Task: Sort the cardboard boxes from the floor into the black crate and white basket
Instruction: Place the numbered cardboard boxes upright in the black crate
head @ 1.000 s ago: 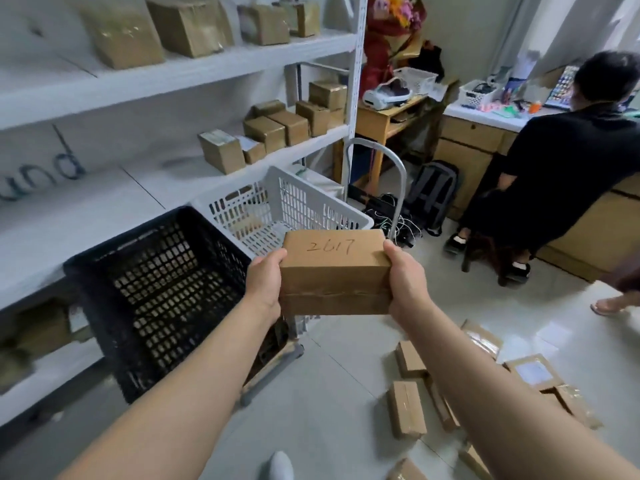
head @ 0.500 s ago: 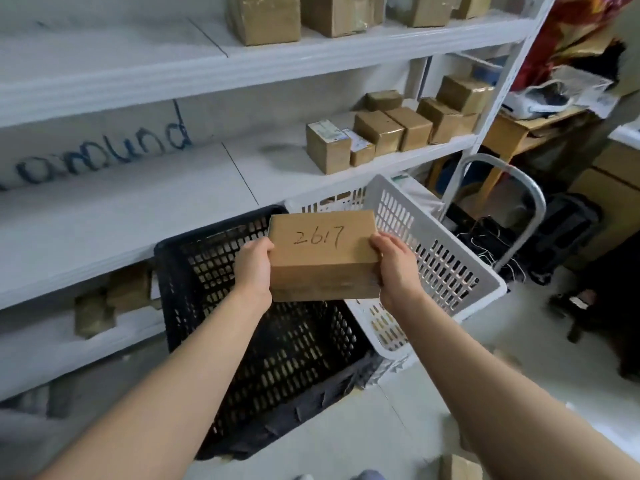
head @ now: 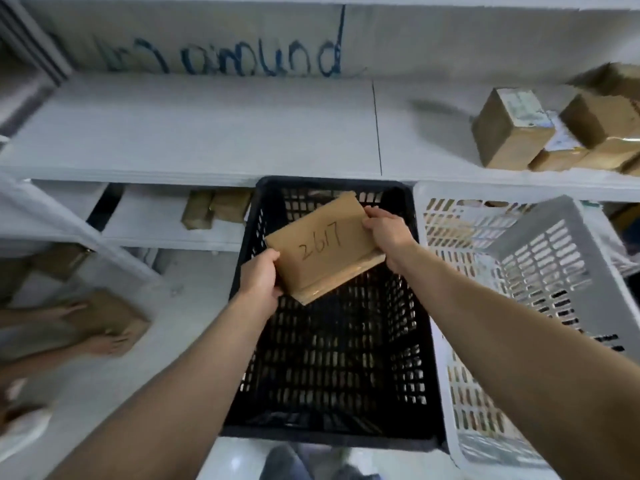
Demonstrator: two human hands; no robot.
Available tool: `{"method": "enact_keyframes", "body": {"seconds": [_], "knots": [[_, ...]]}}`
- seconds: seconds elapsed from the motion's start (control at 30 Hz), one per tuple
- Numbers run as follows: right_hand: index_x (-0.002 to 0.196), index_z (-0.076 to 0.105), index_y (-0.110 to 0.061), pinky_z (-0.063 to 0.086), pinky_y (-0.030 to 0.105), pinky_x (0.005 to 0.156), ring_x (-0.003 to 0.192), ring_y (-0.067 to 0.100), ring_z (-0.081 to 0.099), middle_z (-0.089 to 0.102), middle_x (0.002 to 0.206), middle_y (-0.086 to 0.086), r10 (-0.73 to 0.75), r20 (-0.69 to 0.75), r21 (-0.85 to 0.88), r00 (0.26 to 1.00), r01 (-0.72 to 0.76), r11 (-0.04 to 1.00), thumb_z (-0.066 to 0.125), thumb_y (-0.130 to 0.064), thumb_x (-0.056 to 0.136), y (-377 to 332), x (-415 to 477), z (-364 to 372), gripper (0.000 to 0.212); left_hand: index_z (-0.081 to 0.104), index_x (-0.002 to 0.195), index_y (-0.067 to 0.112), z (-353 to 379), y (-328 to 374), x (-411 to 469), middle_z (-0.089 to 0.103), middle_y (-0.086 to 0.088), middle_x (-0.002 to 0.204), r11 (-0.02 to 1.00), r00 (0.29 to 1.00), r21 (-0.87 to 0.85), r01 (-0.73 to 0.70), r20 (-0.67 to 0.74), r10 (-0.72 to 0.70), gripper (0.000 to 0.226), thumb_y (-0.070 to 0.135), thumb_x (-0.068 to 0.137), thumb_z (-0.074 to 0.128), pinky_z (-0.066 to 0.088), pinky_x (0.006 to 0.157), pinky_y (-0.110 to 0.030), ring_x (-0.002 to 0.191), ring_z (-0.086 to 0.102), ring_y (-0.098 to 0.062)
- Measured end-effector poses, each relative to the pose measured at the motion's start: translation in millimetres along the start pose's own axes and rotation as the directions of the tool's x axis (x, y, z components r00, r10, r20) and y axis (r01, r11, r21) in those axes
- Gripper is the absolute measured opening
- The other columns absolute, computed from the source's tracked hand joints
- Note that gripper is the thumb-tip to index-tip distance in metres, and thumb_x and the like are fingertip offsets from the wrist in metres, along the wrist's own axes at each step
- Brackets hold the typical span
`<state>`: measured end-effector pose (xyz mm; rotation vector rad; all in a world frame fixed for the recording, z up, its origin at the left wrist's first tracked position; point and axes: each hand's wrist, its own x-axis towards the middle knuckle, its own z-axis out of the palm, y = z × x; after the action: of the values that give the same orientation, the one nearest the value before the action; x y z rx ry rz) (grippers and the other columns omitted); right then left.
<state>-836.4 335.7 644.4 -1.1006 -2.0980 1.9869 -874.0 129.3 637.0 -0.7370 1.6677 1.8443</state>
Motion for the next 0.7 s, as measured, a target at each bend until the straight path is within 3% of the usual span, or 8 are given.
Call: {"method": "enact_keyframes", "body": {"seconds": [0.13,0.2,0.37,0.5,0.57,0.7], "knots": [[0.136,0.051,-0.027,0.033,0.023,0.088,0.113,0.013,0.042,0.046,0.141,0.001,0.030,0.057,-0.174,0.998,-0.020,0.984,0.044,-0.016,0.096,22,51,23,0.042,0.058,0.120,0.014,2,-12,35,0.060,-0.007,0.112,0.992,0.993,-0.053,0.114,-0.006,-0.114,0.031,0.020,0.090,0.058,0.051,0.075,-0.040,0.104,0.059,-0.025],[0.134,0.052,-0.033,0.042,0.030,0.091,0.113,0.020,0.047,0.049,0.137,0.003,0.057,0.058,-0.260,0.997,-0.041,0.965,0.039,-0.018,0.097,36,71,37,0.042,0.062,0.105,0.018,5,-22,49,0.059,-0.009,0.110,0.983,0.984,-0.049,0.178,-0.005,-0.179,0.018,0.020,0.088,0.058,0.048,0.071,-0.039,0.101,0.056,-0.028],[0.133,0.052,-0.035,0.047,0.033,0.094,0.114,0.026,0.049,0.044,0.139,0.005,0.091,0.062,-0.360,0.994,-0.062,0.931,0.038,-0.014,0.096,70,106,73,0.044,0.060,0.093,0.015,4,-51,86,0.060,-0.011,0.100,0.951,0.960,-0.165,0.263,-0.054,-0.275,0.013,0.015,0.093,0.047,0.048,0.085,-0.054,0.091,0.056,-0.029],[0.139,0.041,-0.024,0.040,0.043,0.106,0.126,0.029,0.040,0.036,0.143,0.008,0.099,0.072,-0.358,0.992,-0.067,0.931,0.043,-0.001,0.090,82,125,101,0.055,0.060,0.095,0.015,3,-63,117,0.058,-0.009,0.100,0.938,0.955,-0.227,0.261,-0.082,-0.285,0.017,0.014,0.094,0.043,0.045,0.087,-0.058,0.085,0.052,-0.024],[0.140,0.040,-0.024,0.035,0.044,0.110,0.133,0.031,0.032,0.024,0.150,0.006,0.090,0.048,-0.356,0.995,-0.067,0.932,0.042,0.002,0.089,84,135,110,0.058,0.059,0.102,0.013,6,-67,127,0.057,-0.012,0.105,0.928,0.948,-0.239,0.286,-0.069,-0.310,0.018,0.019,0.095,0.045,0.042,0.090,-0.058,0.088,0.052,-0.026],[0.147,0.028,-0.035,0.029,0.047,0.114,0.141,0.038,0.018,-0.005,0.157,0.006,0.117,0.055,-0.410,0.992,-0.084,0.908,0.045,-0.002,0.093,89,143,120,0.065,0.055,0.094,0.009,12,-73,137,0.056,-0.017,0.104,0.890,0.933,-0.308,0.337,-0.016,-0.359,0.019,0.025,0.096,0.046,0.039,0.093,-0.058,0.102,0.051,-0.037]]}}
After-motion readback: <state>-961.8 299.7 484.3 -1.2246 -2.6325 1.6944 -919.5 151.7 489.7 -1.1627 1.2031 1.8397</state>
